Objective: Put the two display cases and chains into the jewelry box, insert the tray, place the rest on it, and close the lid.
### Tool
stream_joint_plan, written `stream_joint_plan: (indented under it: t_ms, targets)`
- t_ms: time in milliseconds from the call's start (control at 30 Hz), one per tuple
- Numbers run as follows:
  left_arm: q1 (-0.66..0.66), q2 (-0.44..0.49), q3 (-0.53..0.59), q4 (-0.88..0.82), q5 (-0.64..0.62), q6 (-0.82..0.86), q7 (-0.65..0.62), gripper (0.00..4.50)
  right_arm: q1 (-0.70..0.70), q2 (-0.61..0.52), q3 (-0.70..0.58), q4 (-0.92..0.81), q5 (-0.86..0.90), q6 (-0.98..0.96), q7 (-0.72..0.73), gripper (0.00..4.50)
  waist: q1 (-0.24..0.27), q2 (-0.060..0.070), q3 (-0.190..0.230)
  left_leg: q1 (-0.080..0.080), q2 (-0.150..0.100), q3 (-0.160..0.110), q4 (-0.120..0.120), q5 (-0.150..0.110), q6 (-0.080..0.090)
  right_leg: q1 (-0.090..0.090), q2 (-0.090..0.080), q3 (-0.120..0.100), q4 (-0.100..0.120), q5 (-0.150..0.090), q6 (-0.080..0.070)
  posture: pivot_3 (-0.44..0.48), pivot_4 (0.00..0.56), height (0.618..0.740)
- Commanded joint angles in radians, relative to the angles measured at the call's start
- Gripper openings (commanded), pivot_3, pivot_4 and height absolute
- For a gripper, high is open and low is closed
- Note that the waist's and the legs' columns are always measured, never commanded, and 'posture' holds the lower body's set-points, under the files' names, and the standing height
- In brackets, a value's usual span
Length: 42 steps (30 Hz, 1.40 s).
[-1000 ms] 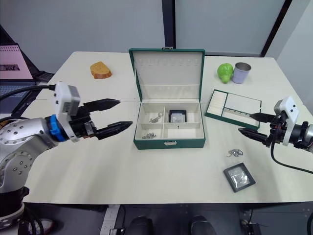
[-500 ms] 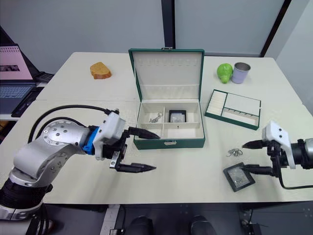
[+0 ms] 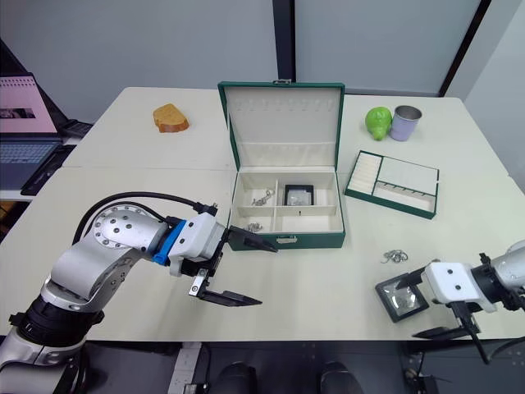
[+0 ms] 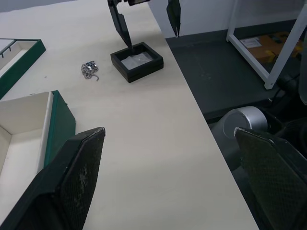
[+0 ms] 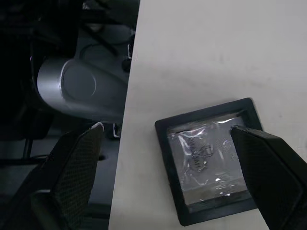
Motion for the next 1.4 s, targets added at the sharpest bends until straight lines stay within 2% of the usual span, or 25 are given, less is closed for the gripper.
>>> stream_joint_plan:
  t_ms: [33, 333, 433, 567, 667, 967, 1233, 1333, 1400]
  targets:
    - [0.011, 0.009, -0.010, -0.034, 0.026, -0.027, -0.007, 4.49, -0.002, -0.003, 0.012, 0.016, -0.020, -0.052, 0.008, 4.50, 0.000, 0.000, 0.000, 0.000, 0.000, 0.000, 0.000, 0.000, 0.000, 0.000, 0.000, 0.000, 0.000, 0.000, 0.000, 0.000, 0.150, 0.740]
    - [0.001, -0.010, 0.000, -0.054, 0.012, 0.010, 0.022, 4.49, -0.017, 0.016, 0.061, 0.073, -0.075, -0.124, -0.033, 4.50, 0.000, 0.000, 0.000, 0.000, 0.000, 0.000, 0.000, 0.000, 0.000, 0.001, 0.000, 0.000, 0.000, 0.000, 0.000, 0.000, 0.150, 0.740]
    - [0.002, -0.010, -0.003, -0.055, 0.017, 0.009, 0.024, 4.50, -0.022, 0.018, 0.064, 0.076, -0.073, -0.123, -0.042, 3.89, 0.000, 0.000, 0.000, 0.001, 0.000, 0.000, 0.000, 0.000, 0.000, 0.001, 0.000, 0.000, 0.000, 0.000, 0.000, 0.000, 0.150, 0.740]
    - [0.000, -0.013, -0.006, -0.058, 0.021, 0.012, 0.031, 4.50, -0.021, 0.016, 0.064, 0.071, -0.069, -0.119, -0.048, 2.61, 0.000, 0.000, 0.000, 0.001, 0.000, 0.000, 0.000, 0.000, 0.000, 0.001, 0.000, 0.000, 0.000, 0.000, 0.000, 0.000, 0.150, 0.740]
    - [0.003, -0.013, -0.006, -0.063, 0.021, 0.012, 0.034, 4.50, -0.021, 0.016, 0.065, 0.067, -0.068, -0.116, -0.054, 1.84, 0.000, 0.000, 0.000, 0.001, 0.000, 0.000, 0.000, 0.000, 0.000, 0.001, 0.000, 0.000, 0.000, 0.000, 0.000, 0.000, 0.150, 0.740]
    - [0.014, -0.017, -0.007, -0.089, 0.020, 0.028, 0.059, 4.50, -0.026, 0.017, 0.063, 0.064, -0.071, -0.106, -0.066, 0.04, 0.000, 0.000, 0.000, 0.001, 0.000, 0.000, 0.000, 0.000, 0.000, 0.001, 0.000, 0.000, 0.000, 0.000, 0.000, 0.000, 0.150, 0.740]
    - [0.009, -0.028, -0.003, -0.070, 0.020, 0.036, 0.078, 4.50, -0.049, 0.011, 0.050, 0.035, -0.034, -0.050, -0.069, 0.02, 0.000, 0.000, 0.000, 0.001, 0.000, 0.000, 0.000, 0.000, 0.000, 0.002, 0.000, 0.000, 0.000, 0.000, 0.000, 0.000, 0.150, 0.740]
    - [0.015, -0.032, 0.007, -0.069, 0.017, 0.044, 0.098, 4.50, -0.065, 0.000, 0.034, -0.012, 0.021, 0.030, -0.058, 0.02, 0.000, 0.000, 0.000, 0.001, 0.000, 0.000, 0.000, 0.000, 0.000, 0.002, 0.000, 0.000, 0.000, 0.000, 0.000, 0.000, 0.150, 0.740]
    - [0.012, -0.033, 0.045, -0.056, 0.005, 0.064, 0.134, 4.50, -0.091, -0.028, 0.009, -0.075, 0.103, 0.150, -0.041, 0.02, 0.000, 0.000, 0.000, 0.001, 0.000, -0.001, 0.000, 0.000, 0.000, 0.002, 0.000, 0.000, 0.000, 0.000, 0.000, 0.000, 0.150, 0.740]
